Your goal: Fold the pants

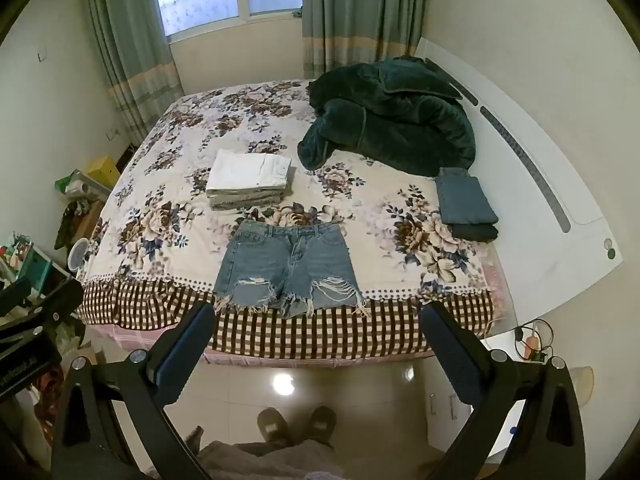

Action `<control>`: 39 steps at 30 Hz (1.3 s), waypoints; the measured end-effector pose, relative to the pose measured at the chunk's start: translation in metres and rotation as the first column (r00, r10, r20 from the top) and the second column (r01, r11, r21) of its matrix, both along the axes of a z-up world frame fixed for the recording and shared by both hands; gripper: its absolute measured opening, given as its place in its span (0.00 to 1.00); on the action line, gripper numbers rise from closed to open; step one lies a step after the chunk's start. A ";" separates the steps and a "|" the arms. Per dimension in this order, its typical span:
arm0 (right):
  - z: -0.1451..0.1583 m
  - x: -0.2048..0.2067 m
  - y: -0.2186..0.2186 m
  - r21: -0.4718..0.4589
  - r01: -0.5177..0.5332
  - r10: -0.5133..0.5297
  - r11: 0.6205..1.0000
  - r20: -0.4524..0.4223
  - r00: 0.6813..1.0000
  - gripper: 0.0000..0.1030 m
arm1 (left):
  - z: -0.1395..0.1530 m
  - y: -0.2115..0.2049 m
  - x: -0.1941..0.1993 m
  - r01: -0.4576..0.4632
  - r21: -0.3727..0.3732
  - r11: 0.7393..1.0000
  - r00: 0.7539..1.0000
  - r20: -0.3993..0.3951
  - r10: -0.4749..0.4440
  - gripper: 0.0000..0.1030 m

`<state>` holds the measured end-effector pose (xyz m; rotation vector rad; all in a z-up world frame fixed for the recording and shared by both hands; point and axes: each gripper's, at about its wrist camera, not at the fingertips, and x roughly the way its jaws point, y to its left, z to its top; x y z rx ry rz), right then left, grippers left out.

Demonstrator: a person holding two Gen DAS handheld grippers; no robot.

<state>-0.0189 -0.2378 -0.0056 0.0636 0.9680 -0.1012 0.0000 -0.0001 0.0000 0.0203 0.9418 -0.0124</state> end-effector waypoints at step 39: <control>0.022 -0.004 0.014 -0.015 -0.028 0.028 0.999 -0.018 0.999 1.00 | 0.013 -0.018 0.002 0.005 -0.020 1.000 1.000 -0.001 -0.005 0.99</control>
